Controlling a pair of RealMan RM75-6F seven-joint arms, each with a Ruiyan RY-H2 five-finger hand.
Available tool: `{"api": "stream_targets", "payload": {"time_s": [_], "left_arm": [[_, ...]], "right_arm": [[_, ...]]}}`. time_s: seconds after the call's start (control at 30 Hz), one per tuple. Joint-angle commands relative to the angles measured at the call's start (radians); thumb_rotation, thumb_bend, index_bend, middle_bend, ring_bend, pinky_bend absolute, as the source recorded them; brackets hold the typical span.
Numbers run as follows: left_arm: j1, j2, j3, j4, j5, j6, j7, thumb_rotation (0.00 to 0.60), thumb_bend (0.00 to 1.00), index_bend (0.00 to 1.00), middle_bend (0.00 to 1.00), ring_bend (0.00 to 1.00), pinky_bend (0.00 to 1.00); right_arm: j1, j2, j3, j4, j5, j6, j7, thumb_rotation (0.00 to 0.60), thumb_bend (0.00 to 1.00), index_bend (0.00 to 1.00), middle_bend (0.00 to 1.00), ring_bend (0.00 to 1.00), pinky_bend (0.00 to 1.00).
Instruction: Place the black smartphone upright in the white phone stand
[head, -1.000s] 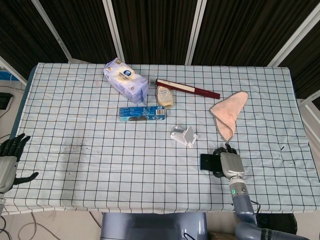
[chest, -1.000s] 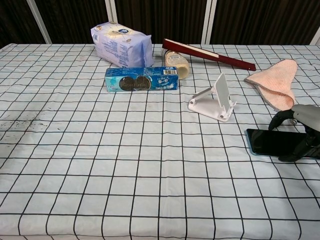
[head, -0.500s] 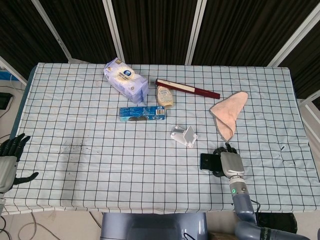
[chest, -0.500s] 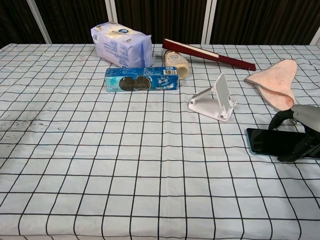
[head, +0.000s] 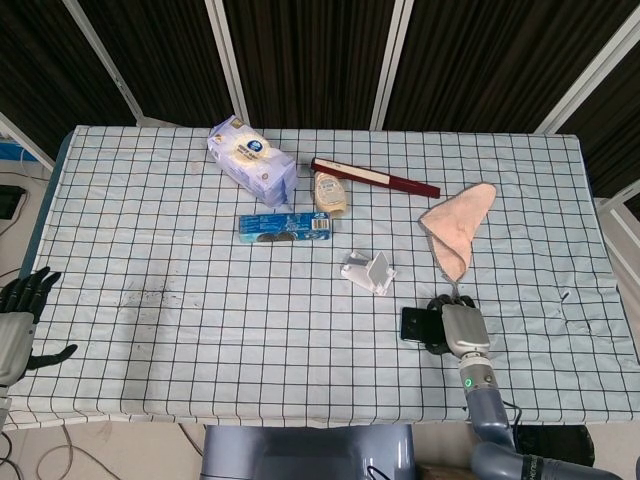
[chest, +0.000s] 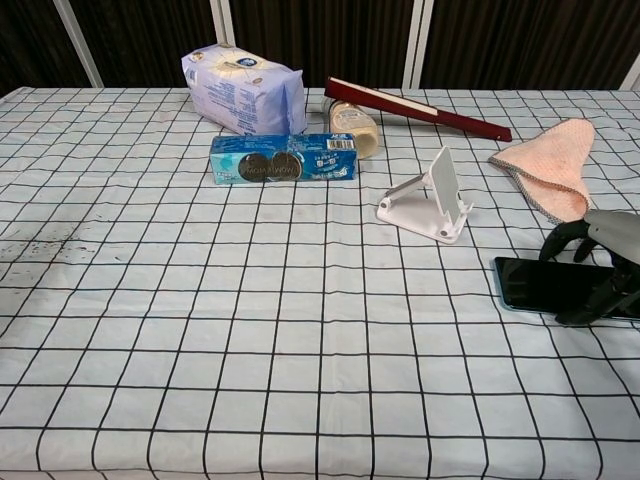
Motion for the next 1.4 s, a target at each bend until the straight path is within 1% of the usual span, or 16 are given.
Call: {"api": "stream_targets", "payload": {"time_s": [0.03, 0.13, 0.37, 0.57, 0.67, 0.73, 0.9, 1.13, 1.27, 1.4], "left_arm": [[0.000, 0.000, 0.000, 0.000, 0.001, 0.001, -0.001, 0.600, 0.00, 0.00, 0.00, 0.00, 0.00], [0.000, 0.000, 0.001, 0.000, 0.002, 0.002, -0.001, 0.600, 0.00, 0.00, 0.00, 0.00, 0.00], [0.000, 0.001, 0.001, -0.001, 0.003, 0.002, -0.002, 0.600, 0.00, 0.00, 0.00, 0.00, 0.00], [0.001, 0.000, 0.001, -0.001, 0.003, 0.002, -0.003, 0.600, 0.00, 0.00, 0.00, 0.00, 0.00], [0.000, 0.000, 0.001, -0.001, 0.003, 0.001, -0.003, 0.600, 0.00, 0.00, 0.00, 0.00, 0.00], [0.000, 0.000, 0.001, -0.001, 0.003, 0.002, -0.001, 0.600, 0.00, 0.00, 0.00, 0.00, 0.00], [0.000, -0.001, 0.001, -0.002, 0.002, 0.002, 0.001, 0.600, 0.00, 0.00, 0.00, 0.00, 0.00], [0.000, -0.002, 0.000, -0.002, -0.002, 0.000, 0.003, 0.600, 0.00, 0.00, 0.00, 0.00, 0.00], [0.000, -0.002, -0.001, -0.002, -0.003, 0.001, 0.003, 0.600, 0.00, 0.00, 0.00, 0.00, 0.00], [0.000, -0.002, 0.000, -0.003, -0.002, 0.001, 0.003, 0.600, 0.00, 0.00, 0.00, 0.00, 0.00]], "right_arm": [[-0.001, 0.003, -0.001, -0.004, -0.003, 0.001, 0.006, 0.600, 0.47, 0.58, 0.50, 0.41, 0.15], [-0.004, 0.008, -0.003, -0.013, -0.014, 0.005, 0.018, 0.600, 0.50, 0.60, 0.52, 0.45, 0.15], [-0.010, 0.028, -0.001, -0.046, -0.043, 0.010, 0.052, 0.600, 0.54, 0.61, 0.53, 0.47, 0.17], [-0.021, 0.063, 0.022, -0.113, -0.091, 0.015, 0.132, 0.600, 0.55, 0.61, 0.53, 0.47, 0.17], [-0.027, 0.078, 0.043, -0.148, -0.120, 0.021, 0.186, 0.600, 0.55, 0.61, 0.53, 0.47, 0.17], [-0.030, 0.090, 0.068, -0.175, -0.140, 0.021, 0.242, 0.600, 0.55, 0.61, 0.53, 0.47, 0.17], [-0.031, 0.088, 0.122, -0.183, -0.172, 0.022, 0.359, 0.600, 0.55, 0.61, 0.53, 0.47, 0.17], [-0.011, 0.039, 0.211, -0.161, -0.122, 0.020, 0.477, 0.600, 0.55, 0.61, 0.53, 0.48, 0.17], [0.001, -0.016, 0.279, -0.137, -0.062, 0.024, 0.563, 0.600, 0.55, 0.61, 0.53, 0.48, 0.17], [0.008, -0.067, 0.311, -0.106, -0.044, 0.041, 0.622, 0.600, 0.55, 0.61, 0.53, 0.48, 0.17]]}}
